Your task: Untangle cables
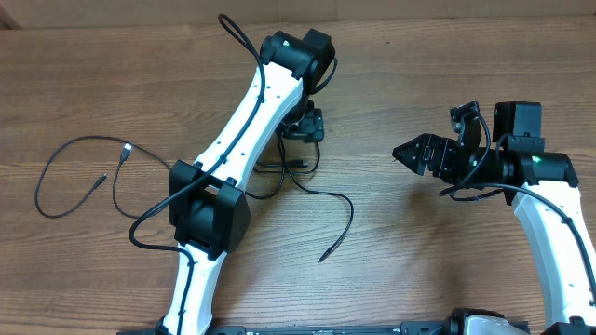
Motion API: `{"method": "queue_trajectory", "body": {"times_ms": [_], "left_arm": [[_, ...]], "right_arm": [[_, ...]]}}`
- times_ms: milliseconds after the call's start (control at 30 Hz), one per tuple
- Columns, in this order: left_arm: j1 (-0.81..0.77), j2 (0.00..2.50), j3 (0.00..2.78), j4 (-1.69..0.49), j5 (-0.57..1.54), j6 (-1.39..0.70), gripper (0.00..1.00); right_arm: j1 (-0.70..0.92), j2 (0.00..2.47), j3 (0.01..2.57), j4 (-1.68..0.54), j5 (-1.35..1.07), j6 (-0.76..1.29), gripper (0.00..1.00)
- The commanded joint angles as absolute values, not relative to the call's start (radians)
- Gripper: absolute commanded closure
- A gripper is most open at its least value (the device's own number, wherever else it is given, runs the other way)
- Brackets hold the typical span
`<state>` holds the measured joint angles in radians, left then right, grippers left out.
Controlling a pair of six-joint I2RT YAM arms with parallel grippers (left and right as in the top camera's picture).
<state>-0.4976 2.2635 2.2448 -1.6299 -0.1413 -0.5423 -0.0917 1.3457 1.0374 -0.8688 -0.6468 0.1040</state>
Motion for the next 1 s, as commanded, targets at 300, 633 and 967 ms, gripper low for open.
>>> {"method": "queue_trajectory", "body": {"times_ms": [300,633,967], "left_arm": [[-0.533,2.271,2.138,-1.684,-0.138,-0.112,0.00],[-0.530,2.270,1.864,-1.534,-0.141,-0.105,0.00],[-0.530,2.270,1.749,-1.333,-0.141,-0.103,0.00]], "right_arm": [[-0.097,1.347,1.040,-0.870,-0.645,0.095,0.02],[-0.097,1.347,1.040,-0.870,-0.637,0.076,0.03],[-0.097,1.347,1.040,-0.871,-0.629,0.076,0.02]]}}
